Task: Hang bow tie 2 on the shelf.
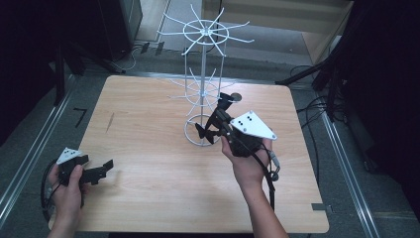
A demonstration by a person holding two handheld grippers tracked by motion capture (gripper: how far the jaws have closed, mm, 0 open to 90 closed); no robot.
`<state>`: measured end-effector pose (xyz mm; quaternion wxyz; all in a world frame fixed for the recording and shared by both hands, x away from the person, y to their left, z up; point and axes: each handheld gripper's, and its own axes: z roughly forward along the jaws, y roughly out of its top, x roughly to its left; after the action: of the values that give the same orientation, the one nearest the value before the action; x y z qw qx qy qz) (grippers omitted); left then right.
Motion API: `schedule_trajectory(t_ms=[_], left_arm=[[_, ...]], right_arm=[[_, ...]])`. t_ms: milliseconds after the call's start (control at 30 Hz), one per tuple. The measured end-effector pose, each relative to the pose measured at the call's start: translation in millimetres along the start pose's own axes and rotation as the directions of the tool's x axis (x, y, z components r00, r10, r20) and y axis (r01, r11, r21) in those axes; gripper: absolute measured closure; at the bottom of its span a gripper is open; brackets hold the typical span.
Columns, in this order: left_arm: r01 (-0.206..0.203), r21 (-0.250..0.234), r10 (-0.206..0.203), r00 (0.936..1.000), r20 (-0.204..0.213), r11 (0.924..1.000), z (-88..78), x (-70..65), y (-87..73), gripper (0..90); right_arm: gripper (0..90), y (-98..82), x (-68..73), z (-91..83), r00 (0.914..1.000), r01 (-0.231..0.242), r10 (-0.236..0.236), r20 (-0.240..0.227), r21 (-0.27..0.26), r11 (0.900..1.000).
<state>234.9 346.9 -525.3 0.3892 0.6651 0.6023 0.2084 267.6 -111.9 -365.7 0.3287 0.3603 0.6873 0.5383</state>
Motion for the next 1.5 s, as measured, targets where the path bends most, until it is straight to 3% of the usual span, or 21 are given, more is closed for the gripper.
schedule_trajectory(t_ms=[867, 1500], left_arm=[[0.003, -0.001, -0.003, 1.0000, 0.000, 1.0000, -0.1, 0.2, 0.0, 0.0], [0.005, -0.002, -0.005, 1.0000, 0.002, 1.0000, 0.1, 0.3, -0.1, 0.0]], right_arm=[[89.4, 3.2, -12.6, 25.5, 0.9999, 0.010, -0.010, -0.014, 0.040, 0.999], [87.2, -6.9, -22.0, 50.1, 0.9982, -0.043, 0.047, -0.038, 0.092, 0.995]])
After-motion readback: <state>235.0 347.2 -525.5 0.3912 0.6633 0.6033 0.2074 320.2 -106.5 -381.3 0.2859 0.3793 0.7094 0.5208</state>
